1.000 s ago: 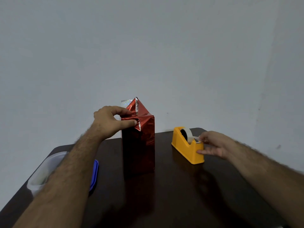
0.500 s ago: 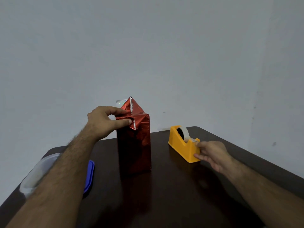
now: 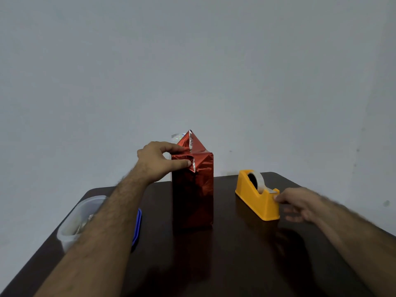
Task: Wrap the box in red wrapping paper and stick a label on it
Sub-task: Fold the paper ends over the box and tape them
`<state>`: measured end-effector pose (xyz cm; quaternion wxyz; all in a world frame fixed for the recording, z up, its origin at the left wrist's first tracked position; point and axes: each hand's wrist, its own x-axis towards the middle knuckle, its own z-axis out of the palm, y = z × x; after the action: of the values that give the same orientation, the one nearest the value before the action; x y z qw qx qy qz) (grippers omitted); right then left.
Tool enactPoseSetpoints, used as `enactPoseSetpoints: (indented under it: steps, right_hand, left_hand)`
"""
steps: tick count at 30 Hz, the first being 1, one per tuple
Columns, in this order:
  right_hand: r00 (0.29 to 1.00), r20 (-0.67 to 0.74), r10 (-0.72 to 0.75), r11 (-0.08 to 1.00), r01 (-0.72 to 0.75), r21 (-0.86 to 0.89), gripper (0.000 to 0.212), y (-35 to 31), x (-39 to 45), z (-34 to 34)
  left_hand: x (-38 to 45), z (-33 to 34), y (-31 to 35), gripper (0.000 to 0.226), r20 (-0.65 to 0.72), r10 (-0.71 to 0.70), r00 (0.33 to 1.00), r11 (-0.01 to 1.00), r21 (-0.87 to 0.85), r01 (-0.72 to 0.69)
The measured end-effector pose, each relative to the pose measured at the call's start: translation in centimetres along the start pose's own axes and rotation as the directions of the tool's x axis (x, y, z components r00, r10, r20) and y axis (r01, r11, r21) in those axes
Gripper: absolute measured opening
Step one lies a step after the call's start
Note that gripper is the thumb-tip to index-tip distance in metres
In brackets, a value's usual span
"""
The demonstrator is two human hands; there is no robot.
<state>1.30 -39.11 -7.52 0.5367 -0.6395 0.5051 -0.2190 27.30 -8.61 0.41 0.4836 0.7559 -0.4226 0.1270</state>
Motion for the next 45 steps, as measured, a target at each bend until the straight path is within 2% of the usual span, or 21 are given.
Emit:
enactPoseSetpoints:
  steps: [2, 4, 5, 6, 7, 8, 10, 14, 16, 19, 20, 22, 25, 28, 31, 35, 40, 45]
  right_hand:
    - [0.995, -0.092, -0.03, 0.984, 0.013, -0.179, 0.019, -1.6, -0.7, -0.1]
    - [0.994, -0.095, -0.059, 0.93, 0.021, -0.367, 0.01, -2.6, -1.7, 0.4]
    - [0.997, -0.028, -0.065, 0.876, 0.044, -0.481, 0.011, -2.5, -2.2, 0.9]
    - [0.995, 0.027, -0.1, 0.743, 0.093, -0.662, 0.023, -2.1, -2.5, 1.4]
    - [0.997, 0.019, -0.074, 0.701, 0.066, -0.71, 0.032, -1.8, -2.7, 1.5]
    - [0.995, 0.012, -0.095, 0.697, 0.075, -0.713, 0.034, -2.1, -3.1, 1.7]
    - [0.978, -0.022, -0.207, 0.716, 0.136, -0.685, 0.019, -4.0, -4.3, 1.5]
    - [0.855, 0.0, -0.519, 0.768, 0.467, -0.438, 0.021, -11.5, -8.0, 2.4]
    - [0.764, 0.104, -0.637, 0.721, 0.637, -0.273, 0.023, -15.0, -11.0, 4.1]
    - [0.565, 0.332, -0.755, 0.545, 0.823, -0.161, 0.005, -19.1, -14.6, 7.7]
    - [0.51, 0.41, -0.756, 0.496, 0.856, -0.149, 0.004, -20.2, -15.3, 9.1]
    - [0.458, 0.537, -0.708, 0.451, 0.879, -0.156, 0.005, -21.6, -15.7, 11.2]
    - [0.491, 0.634, -0.598, 0.379, 0.87, -0.316, 0.01, -23.4, -14.9, 13.3]
    - [0.616, 0.66, -0.43, 0.273, 0.786, -0.555, 0.006, -25.0, -14.7, 14.3]
    - [0.708, 0.619, -0.339, 0.201, 0.698, -0.688, 0.008, -25.9, -14.2, 14.6]
    - [0.747, 0.609, -0.267, 0.132, 0.654, -0.745, 0.013, -26.2, -13.9, 15.7]
    - [0.789, 0.574, -0.217, 0.021, 0.592, -0.806, 0.025, -26.0, -14.3, 17.0]
    - [0.798, 0.563, -0.214, -0.066, 0.563, -0.824, 0.009, -26.2, -14.5, 17.7]
  left_hand:
    - [-0.1, -0.1, 0.2, 0.051, 0.003, -0.001, 1.0, 1.0, -0.006, 0.001]
    - [-0.2, -0.3, 0.3, 0.049, 0.005, 0.004, 1.0, 1.0, -0.005, -0.004]
    - [-0.3, -0.3, 0.5, 0.049, 0.008, 0.005, 1.0, 1.0, 0.003, -0.005]
    - [-0.3, -0.3, 0.4, 0.05, 0.013, 0.003, 1.0, 1.0, 0.008, -0.003]
    - [-0.3, -0.3, 0.4, 0.051, 0.018, 0.003, 1.0, 1.0, 0.006, -0.003]
    - [-0.3, -0.3, 0.4, 0.053, 0.019, 0.001, 1.0, 1.0, 0.001, -0.001]
    - [-0.3, -0.3, 0.5, 0.055, 0.018, -0.016, 1.0, 1.0, -0.018, 0.016]
    - [-0.5, -0.1, 0.5, 0.052, 0.008, -0.038, 0.999, 0.999, -0.025, 0.038]
    - [-0.5, 0.0, 0.7, 0.05, 0.008, -0.021, 1.0, 1.0, -0.017, 0.021]
    - [-0.4, 0.0, 0.9, 0.045, 0.016, -0.024, 1.0, 1.0, 0.0, 0.024]
    - [-0.4, -0.2, 0.8, 0.044, 0.014, -0.021, 1.0, 1.0, 0.004, 0.021]
    - [-0.3, -0.3, 0.7, 0.045, 0.019, -0.003, 1.0, 1.0, 0.008, 0.003]
    - [-0.4, -0.2, 0.7, 0.053, 0.016, -0.004, 1.0, 1.0, -0.009, 0.004]
    - [-0.5, -0.2, 0.5, 0.047, -0.019, -0.01, 1.0, 1.0, -0.021, 0.01]
    - [-0.4, -0.1, 0.6, 0.053, -0.036, -0.024, 0.999, 0.998, -0.054, 0.022]
    - [-0.5, -0.1, 0.8, 0.066, 0.005, -0.048, 0.999, 0.997, -0.067, 0.049]
    - [-0.6, -0.3, 0.9, 0.07, 0.004, -0.046, 0.999, 0.997, -0.063, 0.046]
    - [-0.5, -0.3, 0.9, 0.072, 0.003, -0.045, 0.999, 0.997, -0.066, 0.045]
